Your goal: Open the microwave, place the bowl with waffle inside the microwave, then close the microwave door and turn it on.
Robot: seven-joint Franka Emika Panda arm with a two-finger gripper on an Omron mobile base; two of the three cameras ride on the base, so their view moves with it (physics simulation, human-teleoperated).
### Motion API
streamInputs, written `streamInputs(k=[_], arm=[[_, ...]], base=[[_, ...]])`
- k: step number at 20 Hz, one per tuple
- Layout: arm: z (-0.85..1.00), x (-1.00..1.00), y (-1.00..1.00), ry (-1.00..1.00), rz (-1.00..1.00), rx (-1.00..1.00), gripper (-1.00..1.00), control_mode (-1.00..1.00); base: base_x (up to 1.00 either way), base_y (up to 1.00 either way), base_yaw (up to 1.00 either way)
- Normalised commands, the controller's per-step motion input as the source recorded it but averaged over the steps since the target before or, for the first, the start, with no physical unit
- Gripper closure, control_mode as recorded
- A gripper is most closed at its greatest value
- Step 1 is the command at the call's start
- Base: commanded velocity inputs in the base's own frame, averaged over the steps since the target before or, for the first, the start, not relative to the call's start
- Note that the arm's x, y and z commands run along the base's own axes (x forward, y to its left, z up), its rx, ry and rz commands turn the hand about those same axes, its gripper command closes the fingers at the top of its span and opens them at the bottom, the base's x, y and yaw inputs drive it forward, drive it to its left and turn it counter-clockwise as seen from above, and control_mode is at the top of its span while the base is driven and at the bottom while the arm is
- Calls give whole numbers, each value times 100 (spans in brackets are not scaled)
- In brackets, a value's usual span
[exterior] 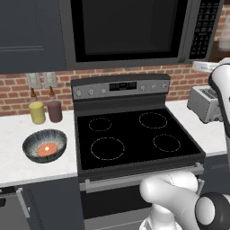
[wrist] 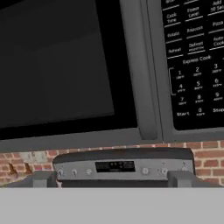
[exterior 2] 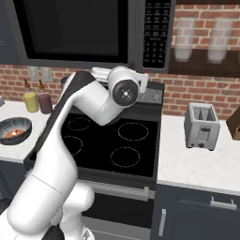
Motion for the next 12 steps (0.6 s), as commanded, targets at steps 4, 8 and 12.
streamInputs(k=[4, 8, 12], arm=[[49, 10, -24, -12, -14, 0, -100, -100], [-4, 3, -32, -12, -12, 0, -100, -100], [-3, 25, 2, -18, -1, 2, -100, -100]], base=[[0, 0, 0], [0, 0, 0], [0, 0, 0]])
